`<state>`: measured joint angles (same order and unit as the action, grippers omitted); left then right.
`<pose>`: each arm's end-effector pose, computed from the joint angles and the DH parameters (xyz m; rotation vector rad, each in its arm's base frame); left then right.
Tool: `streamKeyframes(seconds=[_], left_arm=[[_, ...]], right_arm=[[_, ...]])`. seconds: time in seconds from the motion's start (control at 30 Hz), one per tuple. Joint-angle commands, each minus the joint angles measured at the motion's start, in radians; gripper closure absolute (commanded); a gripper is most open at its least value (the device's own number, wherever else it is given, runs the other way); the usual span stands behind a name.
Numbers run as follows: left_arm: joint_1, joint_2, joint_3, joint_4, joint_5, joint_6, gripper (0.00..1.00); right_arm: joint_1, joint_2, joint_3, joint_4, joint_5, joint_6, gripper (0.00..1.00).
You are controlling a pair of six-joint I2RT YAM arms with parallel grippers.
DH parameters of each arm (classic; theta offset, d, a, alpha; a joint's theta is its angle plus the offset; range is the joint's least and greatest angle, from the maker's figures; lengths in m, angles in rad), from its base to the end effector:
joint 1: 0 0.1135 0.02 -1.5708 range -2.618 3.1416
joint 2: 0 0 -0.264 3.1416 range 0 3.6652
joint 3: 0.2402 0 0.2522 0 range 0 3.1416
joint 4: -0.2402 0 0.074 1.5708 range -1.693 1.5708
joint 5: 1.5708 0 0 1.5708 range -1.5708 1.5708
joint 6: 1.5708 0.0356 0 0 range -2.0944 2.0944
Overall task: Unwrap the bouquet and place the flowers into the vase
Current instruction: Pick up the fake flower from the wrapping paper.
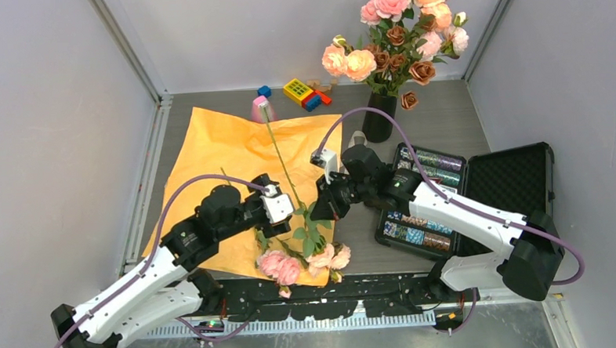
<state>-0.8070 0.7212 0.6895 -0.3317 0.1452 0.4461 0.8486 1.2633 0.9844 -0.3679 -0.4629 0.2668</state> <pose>0.1143 -0.1267 0.3012 1.2205 1.5196 -0.3802 0.1709 0.2180 0.2916 -0.9425 2.1821 1.0942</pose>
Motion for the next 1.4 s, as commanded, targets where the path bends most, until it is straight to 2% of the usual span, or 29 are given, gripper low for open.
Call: streamKeyframes(seconds=[0.0,0.23,0.6,0.73,0.9,1.2,1.23,1.3,1.37], left_arm=[[-0.081,-0.01,0.001,0.099,-0.049,0.214,0.15],[-0.146,0.029,-0.033,0.114,-0.104,0.433,0.1],[-0.164,0.119,-0.033,0.126,-0.137,0.55,0.09],[-0.191,0.161,-0.041,0.145,-0.21,0.63,0.1],[-0.215,0.207,-0.033,0.149,-0.245,0.688,0.22],[-0.245,0.204,-0.089,0.167,-0.279,0.766,0.5],[-0.247,0.198,-0.096,0.168,-0.28,0.771,0.54],[-0.252,0.188,-0.112,0.167,-0.285,0.78,0.68],[-0.254,0.173,-0.127,0.173,-0.29,0.785,0.76]], right_arm=[[-0.002,-0.012,0.007,0.047,-0.073,0.019,1.0],[-0.002,-0.017,0.001,0.048,-0.12,0.025,1.0],[-0.002,-0.001,0.008,0.061,-0.203,0.028,1.0],[-0.003,-0.004,0.003,0.066,-0.225,0.034,1.0],[-0.002,-0.004,-0.003,0.066,-0.243,0.038,1.0],[-0.002,0.005,-0.011,0.071,-0.246,0.037,1.0],[-0.001,0.01,-0.012,0.072,-0.244,0.038,1.0],[-0.002,0.017,-0.014,0.073,-0.242,0.038,1.0],[-0.002,0.022,-0.016,0.077,-0.243,0.041,1.0]])
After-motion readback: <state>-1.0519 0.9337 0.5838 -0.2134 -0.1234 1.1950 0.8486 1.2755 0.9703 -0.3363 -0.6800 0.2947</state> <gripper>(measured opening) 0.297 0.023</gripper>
